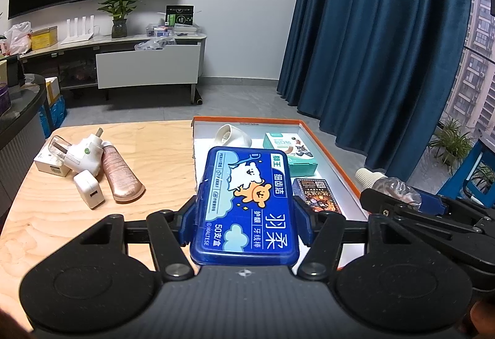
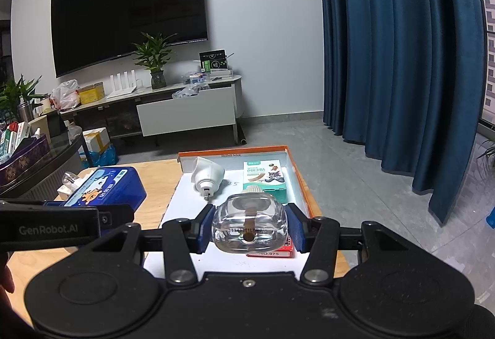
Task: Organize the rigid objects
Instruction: 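Carry the blue tin and glass bottle with both grippers over the white lid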
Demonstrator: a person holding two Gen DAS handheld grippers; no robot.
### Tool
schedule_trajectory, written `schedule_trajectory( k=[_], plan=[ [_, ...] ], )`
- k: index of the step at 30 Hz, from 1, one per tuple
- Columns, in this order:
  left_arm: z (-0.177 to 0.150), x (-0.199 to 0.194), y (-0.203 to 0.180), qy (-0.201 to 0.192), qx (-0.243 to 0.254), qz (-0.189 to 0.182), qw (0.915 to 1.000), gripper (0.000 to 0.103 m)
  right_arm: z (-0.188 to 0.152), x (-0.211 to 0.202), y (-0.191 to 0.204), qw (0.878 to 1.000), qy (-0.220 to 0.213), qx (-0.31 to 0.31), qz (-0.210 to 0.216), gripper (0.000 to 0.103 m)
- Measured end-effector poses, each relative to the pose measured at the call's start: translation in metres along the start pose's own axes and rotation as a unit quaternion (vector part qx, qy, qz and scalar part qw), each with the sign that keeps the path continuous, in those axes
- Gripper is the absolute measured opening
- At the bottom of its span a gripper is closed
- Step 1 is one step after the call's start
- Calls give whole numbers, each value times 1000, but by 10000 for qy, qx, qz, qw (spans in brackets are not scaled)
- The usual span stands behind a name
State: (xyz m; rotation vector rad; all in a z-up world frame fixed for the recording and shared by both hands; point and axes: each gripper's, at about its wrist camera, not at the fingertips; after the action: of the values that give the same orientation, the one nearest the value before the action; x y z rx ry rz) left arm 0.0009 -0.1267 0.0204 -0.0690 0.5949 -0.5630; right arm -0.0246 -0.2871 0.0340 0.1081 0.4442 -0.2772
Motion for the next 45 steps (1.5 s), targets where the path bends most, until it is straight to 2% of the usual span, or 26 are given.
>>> schedule_trajectory(
  k=[45],
  plan=[
    [3, 1, 5, -61, -81, 37, 9999, 62, 3, -3, -3, 10000, -57, -69, 18, 60]
  ],
)
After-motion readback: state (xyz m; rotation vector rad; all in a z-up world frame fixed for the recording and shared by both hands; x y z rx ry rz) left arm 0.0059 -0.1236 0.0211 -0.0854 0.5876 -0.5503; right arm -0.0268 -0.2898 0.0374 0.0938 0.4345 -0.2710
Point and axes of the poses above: each gripper's, at about its wrist camera, not at the fingertips, and x roughly the way its jaws point, y to its left, z to its top, and after that the axes turned 10 degrees about -z, right-handed
